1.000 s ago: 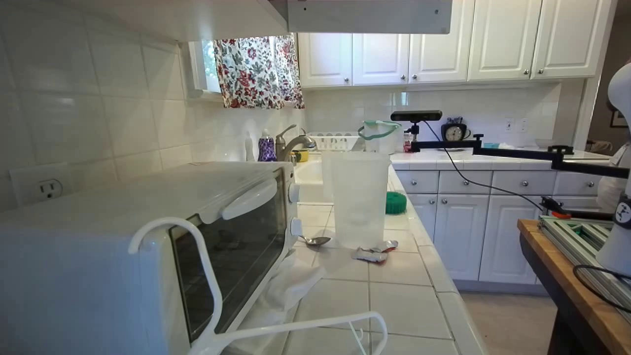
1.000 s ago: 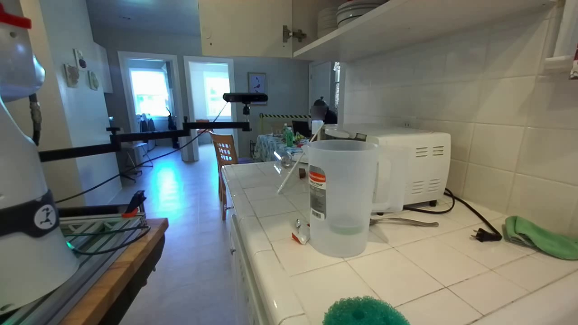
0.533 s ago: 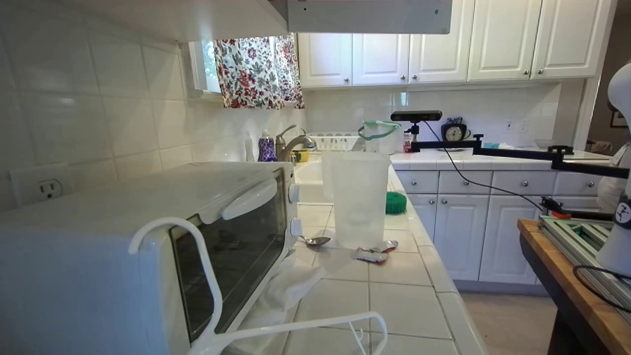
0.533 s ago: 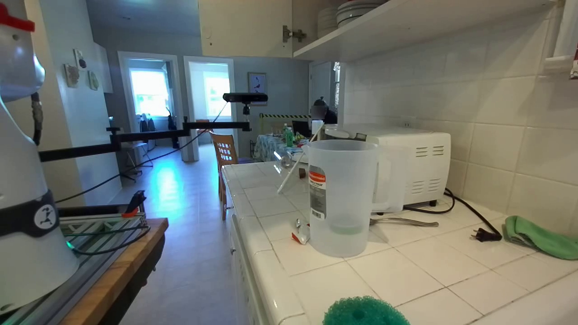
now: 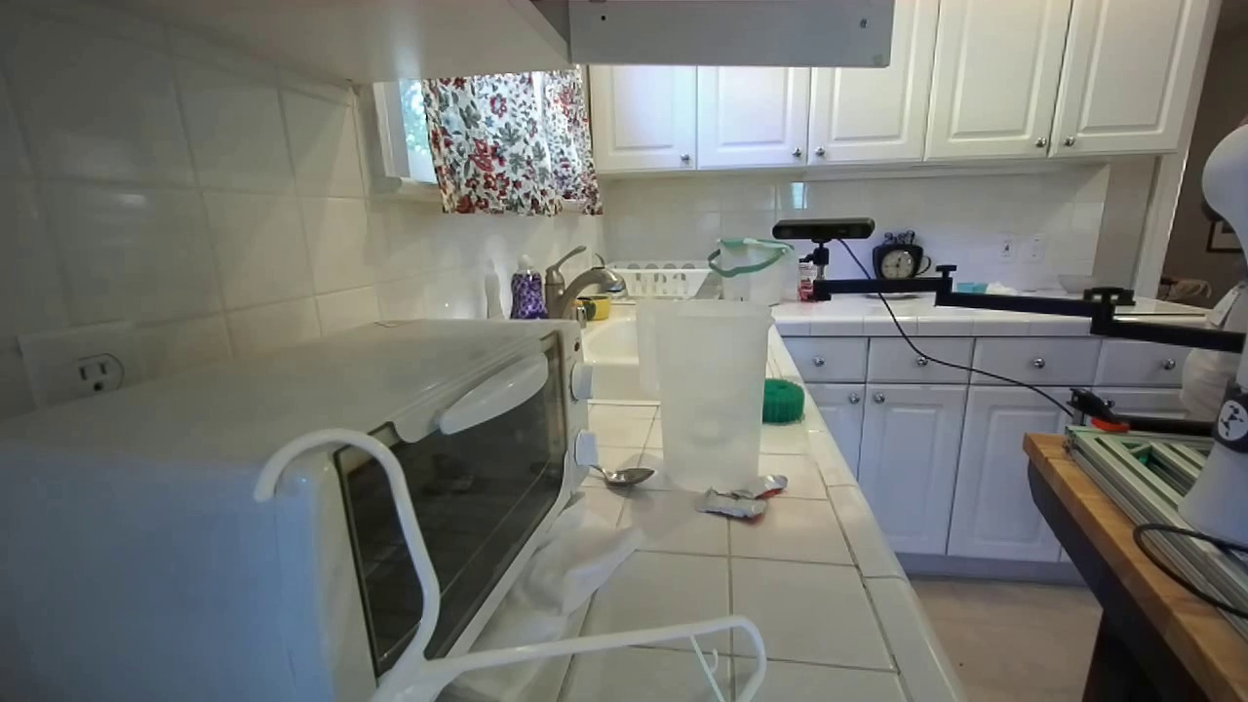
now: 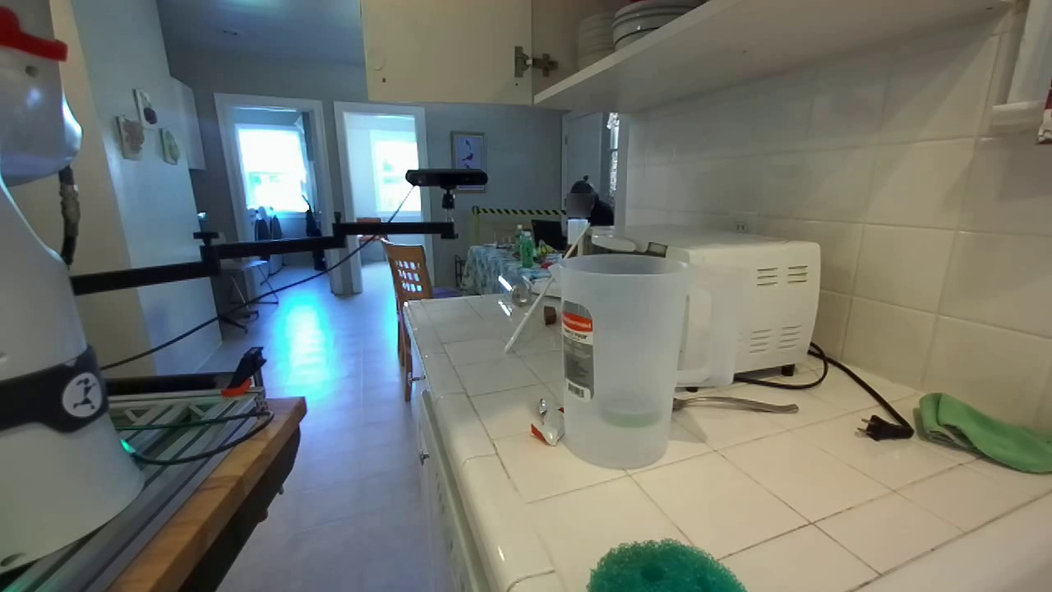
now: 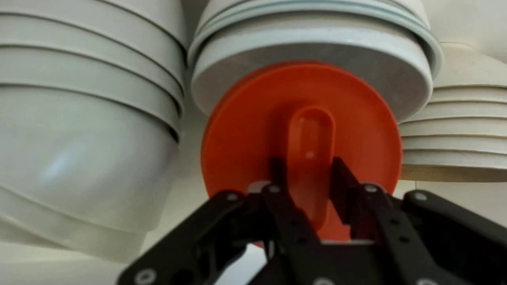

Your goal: Place the red lid on the bottom shelf of the open cabinet

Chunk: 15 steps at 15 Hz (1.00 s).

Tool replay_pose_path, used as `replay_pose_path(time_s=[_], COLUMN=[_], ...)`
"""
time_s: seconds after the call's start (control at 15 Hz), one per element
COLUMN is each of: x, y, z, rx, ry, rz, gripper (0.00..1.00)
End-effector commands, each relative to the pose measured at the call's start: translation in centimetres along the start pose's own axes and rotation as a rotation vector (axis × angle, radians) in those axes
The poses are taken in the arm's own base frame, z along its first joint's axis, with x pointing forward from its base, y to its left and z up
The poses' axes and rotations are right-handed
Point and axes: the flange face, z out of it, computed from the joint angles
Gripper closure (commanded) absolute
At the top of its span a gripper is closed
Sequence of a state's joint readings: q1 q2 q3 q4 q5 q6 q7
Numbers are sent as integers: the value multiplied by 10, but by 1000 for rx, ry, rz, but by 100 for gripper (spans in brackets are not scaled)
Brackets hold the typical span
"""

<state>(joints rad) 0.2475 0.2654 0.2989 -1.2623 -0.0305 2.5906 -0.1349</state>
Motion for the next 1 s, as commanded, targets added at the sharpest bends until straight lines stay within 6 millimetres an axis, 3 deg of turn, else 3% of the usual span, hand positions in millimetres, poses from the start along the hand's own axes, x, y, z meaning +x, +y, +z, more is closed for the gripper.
replay_pose_path(time_s=[0.0,0.93], x=[8,1], y=[3,8], z=[5,16], rx=[8,8], ry=[13,-20], rz=[-37,-30], gripper=[92,92])
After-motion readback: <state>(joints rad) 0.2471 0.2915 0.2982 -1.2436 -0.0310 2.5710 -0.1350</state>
